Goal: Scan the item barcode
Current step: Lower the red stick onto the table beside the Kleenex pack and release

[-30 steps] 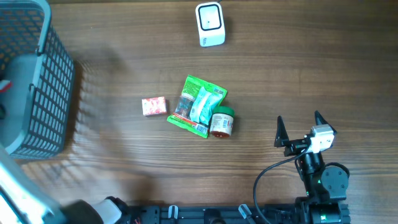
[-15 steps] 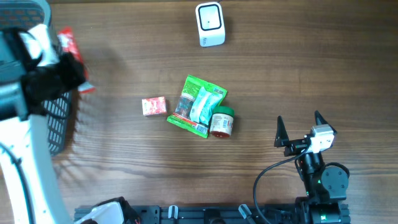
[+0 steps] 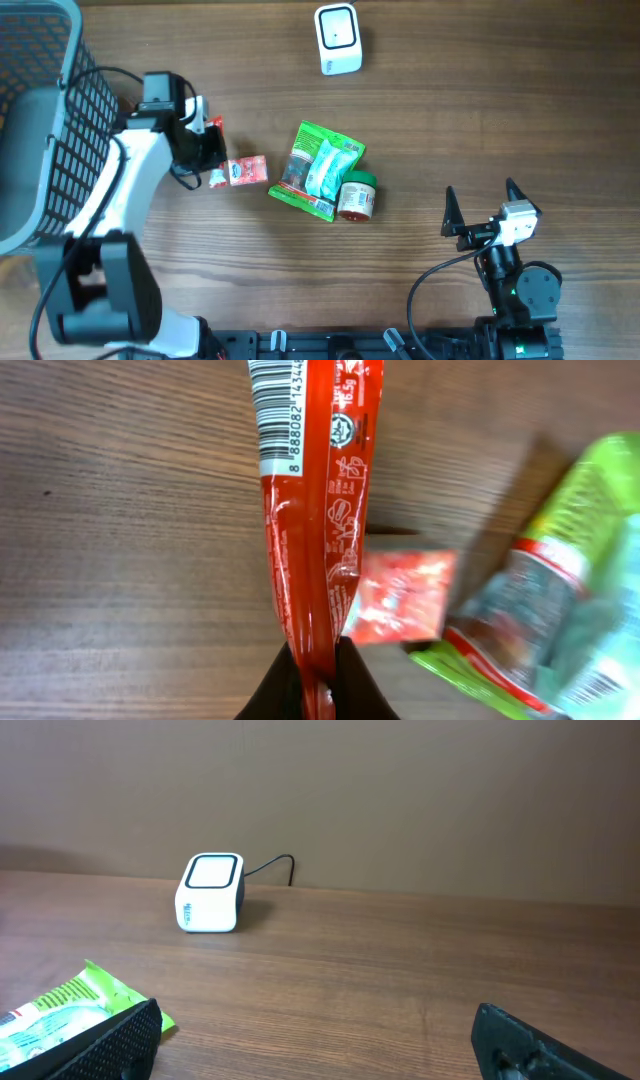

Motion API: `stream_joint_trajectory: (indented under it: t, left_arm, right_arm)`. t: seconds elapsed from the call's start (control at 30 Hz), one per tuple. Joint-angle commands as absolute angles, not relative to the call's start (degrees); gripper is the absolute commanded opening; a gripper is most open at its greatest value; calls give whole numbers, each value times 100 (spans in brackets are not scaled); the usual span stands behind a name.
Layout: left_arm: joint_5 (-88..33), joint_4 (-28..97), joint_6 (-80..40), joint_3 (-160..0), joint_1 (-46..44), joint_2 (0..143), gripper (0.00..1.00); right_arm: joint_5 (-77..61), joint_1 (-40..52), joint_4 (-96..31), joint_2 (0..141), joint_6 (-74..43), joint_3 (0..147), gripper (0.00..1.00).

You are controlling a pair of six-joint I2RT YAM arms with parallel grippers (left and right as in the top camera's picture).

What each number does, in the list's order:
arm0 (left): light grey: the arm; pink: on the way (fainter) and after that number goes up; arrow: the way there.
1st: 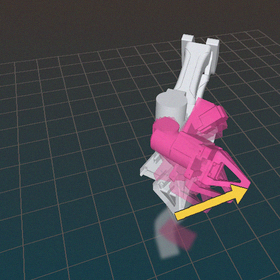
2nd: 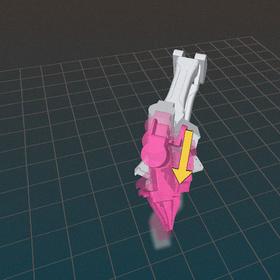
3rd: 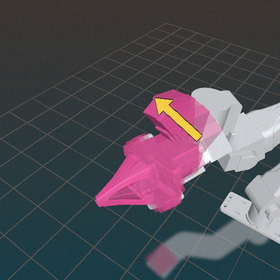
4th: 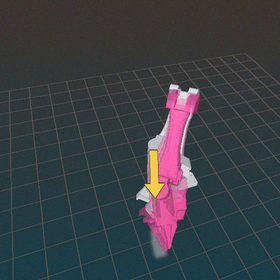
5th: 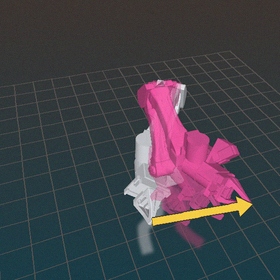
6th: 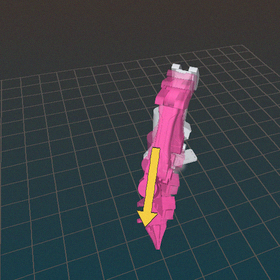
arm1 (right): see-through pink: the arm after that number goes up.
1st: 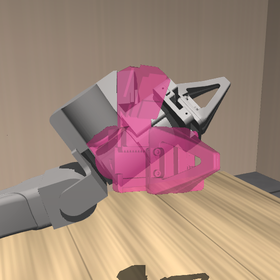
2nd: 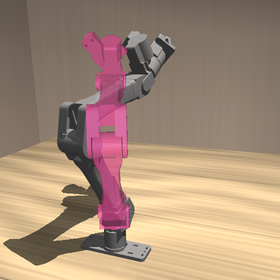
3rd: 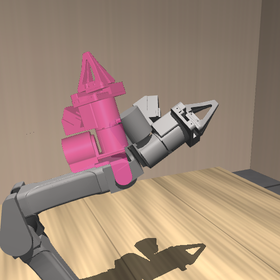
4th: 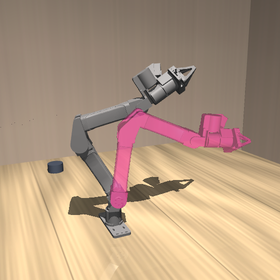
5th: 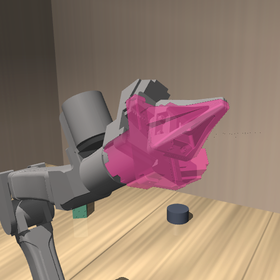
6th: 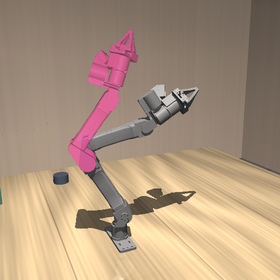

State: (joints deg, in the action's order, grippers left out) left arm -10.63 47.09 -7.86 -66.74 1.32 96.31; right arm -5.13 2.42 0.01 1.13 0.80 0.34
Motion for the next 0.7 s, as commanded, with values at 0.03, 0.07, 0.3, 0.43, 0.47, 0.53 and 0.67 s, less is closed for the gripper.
stream_joint_trajectory:
  t: [0.03,0.07,0.3,0.43,0.47,0.53,0.67]
  left_arm:
    - [-519,4713,-937,-6619,8,10075,6]
    - [-521,4727,-1039,-6593,-14,10151,6]
    - [-180,4576,-1288,-6316,-27,10481,9]
    - [-266,4399,-1286,-6259,-27,10490,58]
    - [-270,4370,-1267,-6289,-27,10488,63]
    - [-272,4410,-1247,-6440,-27,10455,66]
    - [-449,4525,-1267,-6875,-27,10304,65]
  right_arm:
    - [-582,217,32,102,148,30,100]
    - [-582,217,32,102,148,30,100]
    - [-582,217,32,102,145,30,100]
    - [-582,217,32,102,148,30,100]
    - [-582,217,32,102,148,30,100]
    - [-582,217,34,102,148,30,100]
    - [-582,217,34,102,148,30,100]
